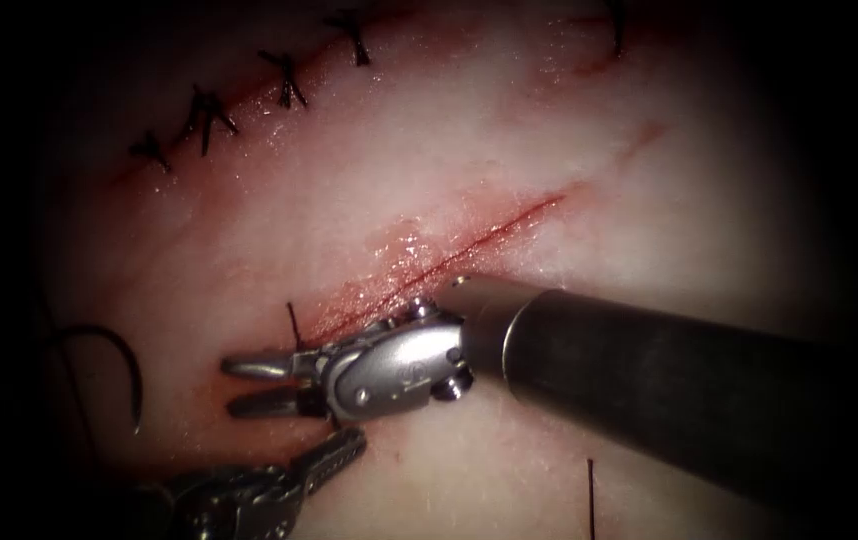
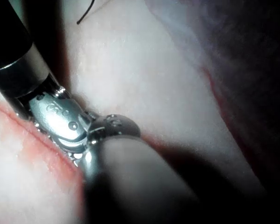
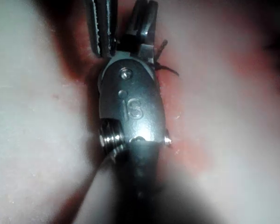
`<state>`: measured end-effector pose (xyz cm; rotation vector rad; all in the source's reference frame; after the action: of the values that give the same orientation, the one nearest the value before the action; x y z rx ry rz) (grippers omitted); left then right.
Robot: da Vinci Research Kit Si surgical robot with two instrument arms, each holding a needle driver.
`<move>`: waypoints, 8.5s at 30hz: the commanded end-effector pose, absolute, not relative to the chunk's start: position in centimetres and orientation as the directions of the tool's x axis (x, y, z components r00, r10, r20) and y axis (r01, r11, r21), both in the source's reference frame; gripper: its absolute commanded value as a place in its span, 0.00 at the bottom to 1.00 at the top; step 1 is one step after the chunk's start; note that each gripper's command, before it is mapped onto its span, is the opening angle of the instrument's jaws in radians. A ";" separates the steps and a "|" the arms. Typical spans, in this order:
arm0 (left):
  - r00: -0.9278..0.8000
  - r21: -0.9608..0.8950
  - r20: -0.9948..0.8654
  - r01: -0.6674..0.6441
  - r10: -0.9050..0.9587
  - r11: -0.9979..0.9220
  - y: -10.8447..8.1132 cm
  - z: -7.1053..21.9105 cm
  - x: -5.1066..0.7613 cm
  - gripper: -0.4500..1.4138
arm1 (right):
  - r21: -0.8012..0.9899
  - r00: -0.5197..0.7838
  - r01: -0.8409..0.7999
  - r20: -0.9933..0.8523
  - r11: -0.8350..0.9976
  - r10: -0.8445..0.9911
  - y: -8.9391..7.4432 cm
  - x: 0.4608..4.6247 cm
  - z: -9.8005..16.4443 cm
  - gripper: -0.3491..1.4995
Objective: Wound Closure
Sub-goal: Trim suture tail with blades on right needle holder tool, then set down thread off-cut, then pick up needle with left hand, then hand needle to right tool, then throw the needle through the top of the incision with right grasper
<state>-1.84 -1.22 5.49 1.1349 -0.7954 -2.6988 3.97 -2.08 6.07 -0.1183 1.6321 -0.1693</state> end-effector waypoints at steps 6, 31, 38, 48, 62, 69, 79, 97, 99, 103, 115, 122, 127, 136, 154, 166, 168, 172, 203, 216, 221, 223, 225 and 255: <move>-0.713 0.506 -0.637 -0.098 -0.294 -0.857 -1.2 5.5 -1.86 0.00 | -0.182 -0.081 0.039 -0.981 0.982 -0.179 -2.1 3.98 6.1 0.00; -0.650 0.349 -0.755 -0.292 -0.083 -0.891 -1.9 6.4 -1.32 0.19 | -0.139 0.138 -0.220 -0.984 0.966 -0.111 -1.7 2.14 5.6 0.91; -0.620 0.212 -0.783 -0.339 0.048 -0.916 -1.9 6.7 -1.05 0.17 | -0.141 0.145 -0.229 -0.983 0.963 -0.110 -1.7 2.10 5.5 0.88; -0.609 0.145 -0.780 -0.398 0.143 -0.906 -2.2 6.4 -0.69 0.21 | -0.154 0.148 -0.227 -0.981 0.962 -0.122 -1.9 2.12 5.4 0.88; -0.558 0.072 -0.808 -0.414 0.190 -0.908 -2.4 6.2 -0.72 0.29 | -0.153 0.147 -0.228 -0.982 0.962 -0.121 -1.9 2.12 5.4 0.89; -0.505 0.035 -0.822 -0.506 0.263 -0.862 -2.1 5.7 -0.80 0.54 | -0.092 0.141 -0.241 -0.988 0.966 -0.059 -1.9 2.11 5.4 0.89; -0.346 -0.050 -0.757 -0.815 0.554 -0.577 -1.6 5.4 -0.76 0.66 | 0.015 0.189 -0.333 -0.979 0.943 0.082 -2.0 2.21 5.5 0.96; -0.200 -0.099 -0.694 -0.925 0.692 -0.367 -1.2 5.7 -0.57 0.59 | 0.010 0.226 -0.343 -0.970 0.939 0.093 -2.0 2.29 5.5 0.95; -0.184 -0.113 -0.693 -0.927 0.697 -0.357 -1.2 5.8 -0.53 0.56 | 0.010 0.226 -0.343 -0.970 0.939 0.093 -2.0 2.29 5.5 0.95; -0.130 -0.168 -0.690 -0.928 0.712 -0.332 -1.1 5.9 -0.41 0.50 | 0.008 0.229 -0.343 -0.969 0.939 0.092 -2.1 2.32 5.5 0.95; -0.081 -0.232 -0.694 -0.915 0.716 -0.329 -1.1 6.2 -0.24 0.34 | 0.006 0.235 -0.342 -0.968 0.940 0.092 -2.1 2.37 5.5 0.95; -0.073 -0.254 -0.683 -0.909 0.727 -0.330 -1.1 6.3 -0.21 0.38 | 0.006 0.237 -0.339 -0.967 0.941 0.092 -2.1 2.36 5.5 0.95; -0.072 -0.261 -0.668 -0.909 0.741 -0.324 -1.2 6.3 -0.18 0.39 | 0.006 0.237 -0.339 -0.967 0.941 0.091 -2.1 2.36 5.5 0.94; -0.057 -0.293 -0.652 -0.901 0.756 -0.320 -1.2 6.4 -0.21 0.26 | 0.005 0.239 -0.341 -0.967 0.940 0.091 -2.1 2.36 5.5 0.94; -0.227 -0.162 -0.760 -0.841 0.609 -0.516 -1.2 6.1 -0.49 0.00 | 0.140 0.185 -0.373 -0.957 0.917 0.222 -2.1 2.30 5.5 0.85; -0.322 0.002 -0.818 -0.830 0.476 -0.558 -1.0 5.5 -1.26 0.00 | 0.380 0.236 -0.499 -0.805 0.779 0.544 -1.7 2.47 5.0 0.82; -0.343 0.028 -0.818 -0.827 0.463 -0.562 -0.9 5.5 -1.35 0.00 | 0.397 0.228 -0.515 -0.791 0.760 0.568 -1.6 2.48 5.0 0.80; -0.395 0.105 -0.809 -0.825 0.434 -0.556 -0.9 5.6 -1.51 0.00 | 0.545 0.113 -0.571 -0.688 0.613 0.717 -1.6 2.50 4.8 0.48; -0.730 0.605 -0.616 -0.678 0.295 -0.416 -0.8 5.6 -2.06 0.00 | 0.307 0.187 -0.833 -0.627 0.460 0.756 -1.2 3.34 4.5 0.83; -0.740 0.619 -0.602 -0.670 0.301 -0.410 -0.8 5.6 -2.06 0.00 | 0.214 0.234 -0.864 -0.632 0.456 0.739 -1.3 3.54 4.7 0.80; -0.750 0.630 -0.593 -0.659 0.294 -0.411 -0.9 5.6 -2.06 0.00 | 0.211 0.234 -0.867 -0.629 0.452 0.742 -1.3 3.53 4.7 0.77; -0.758 0.636 -0.585 -0.650 0.289 -0.415 -0.9 5.6 -2.05 0.00 | 0.210 0.234 -0.867 -0.628 0.451 0.742 -1.3 3.53 4.7 0.75; -0.764 0.643 -0.579 -0.642 0.284 -0.416 -0.9 5.6 -2.05 0.00 | 0.209 0.234 -0.867 -0.629 0.451 0.741 -1.3 3.54 4.7 0.68; -0.661 0.469 -0.710 -0.702 0.243 -0.536 -1.0 5.5 -2.02 0.86 | 0.523 0.060 -0.404 -0.803 0.750 0.592 -0.9 2.75 4.9 0.00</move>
<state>-1.98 -1.10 5.40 1.1577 -1.4896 -3.2163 2.69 -0.90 4.84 0.2137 1.3663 0.7020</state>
